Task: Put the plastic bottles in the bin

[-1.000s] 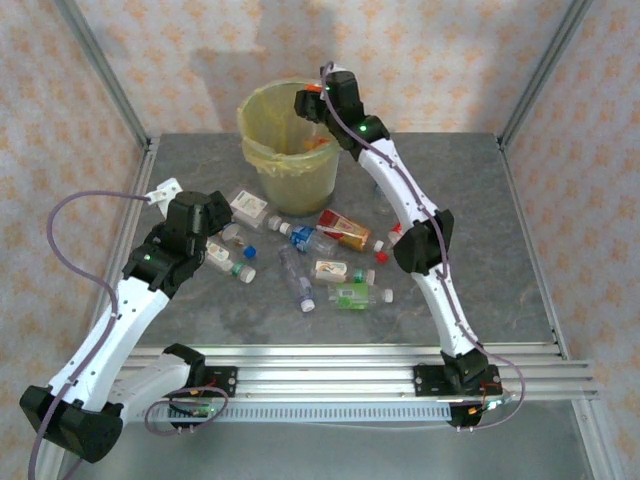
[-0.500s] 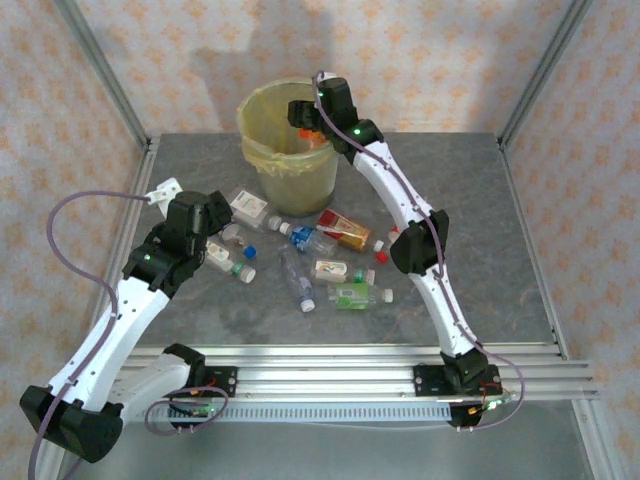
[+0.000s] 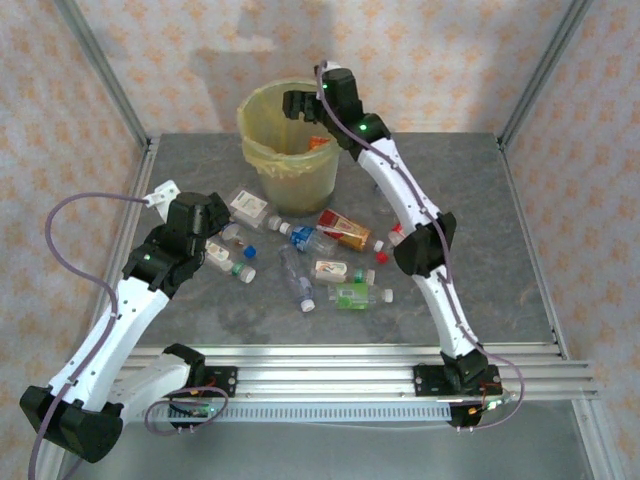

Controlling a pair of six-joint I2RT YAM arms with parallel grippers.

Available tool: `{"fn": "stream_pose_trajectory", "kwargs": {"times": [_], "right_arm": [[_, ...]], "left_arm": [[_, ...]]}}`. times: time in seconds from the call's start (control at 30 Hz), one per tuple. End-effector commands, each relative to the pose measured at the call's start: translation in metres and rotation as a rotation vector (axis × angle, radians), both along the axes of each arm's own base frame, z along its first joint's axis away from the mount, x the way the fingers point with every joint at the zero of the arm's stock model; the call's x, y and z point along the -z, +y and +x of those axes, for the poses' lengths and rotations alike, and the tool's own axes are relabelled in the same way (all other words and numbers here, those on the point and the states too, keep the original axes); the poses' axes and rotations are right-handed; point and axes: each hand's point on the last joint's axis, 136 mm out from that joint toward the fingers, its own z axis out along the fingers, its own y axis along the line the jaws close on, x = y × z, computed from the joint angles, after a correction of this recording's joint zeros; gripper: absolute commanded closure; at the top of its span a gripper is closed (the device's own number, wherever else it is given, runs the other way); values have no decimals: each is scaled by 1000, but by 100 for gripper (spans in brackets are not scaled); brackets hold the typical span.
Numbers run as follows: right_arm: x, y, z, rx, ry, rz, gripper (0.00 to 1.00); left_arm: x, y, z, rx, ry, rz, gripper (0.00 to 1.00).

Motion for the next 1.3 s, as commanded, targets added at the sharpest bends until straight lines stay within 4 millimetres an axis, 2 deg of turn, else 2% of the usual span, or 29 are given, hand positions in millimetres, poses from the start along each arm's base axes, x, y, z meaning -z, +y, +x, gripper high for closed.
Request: {"fn": "stream_pose_trajectory", "kwargs": {"times": [0.0, 0.1, 0.27, 0.37, 0.6, 0.77, 0.97, 1.13, 1.2, 1.27], "right_arm": [[-86, -25, -30, 33, -126, 44, 1], [-104, -37, -42, 53, -140, 37, 1], [-119, -64, -60, 130, -119, 3, 1], [-118, -81, -72, 182, -84, -30, 1], [-101, -125, -99, 326, 1, -118, 1], [-91, -156, -133, 386, -27, -91, 1], [-56, -206, -181, 513, 0, -101, 1], [-14, -241, -217, 600, 41, -120, 1], [8, -252, -227, 636, 81, -144, 1], [21, -264, -241, 665, 102, -144, 1]], "left_arm": [[-5, 13, -7, -68, -1, 4, 0], [-3, 17, -9, -83, 13, -1, 0], [4, 28, -15, -126, 41, -14, 0], [9, 33, -19, -145, 53, -32, 0], [22, 36, -22, -157, 79, -61, 0], [31, 35, -22, -160, 98, -72, 0], [43, 35, -24, -164, 131, -77, 0], [55, 35, -27, -170, 162, -84, 0], [62, 33, -27, -164, 173, -95, 0], [71, 28, -27, -153, 186, -116, 0]]}}
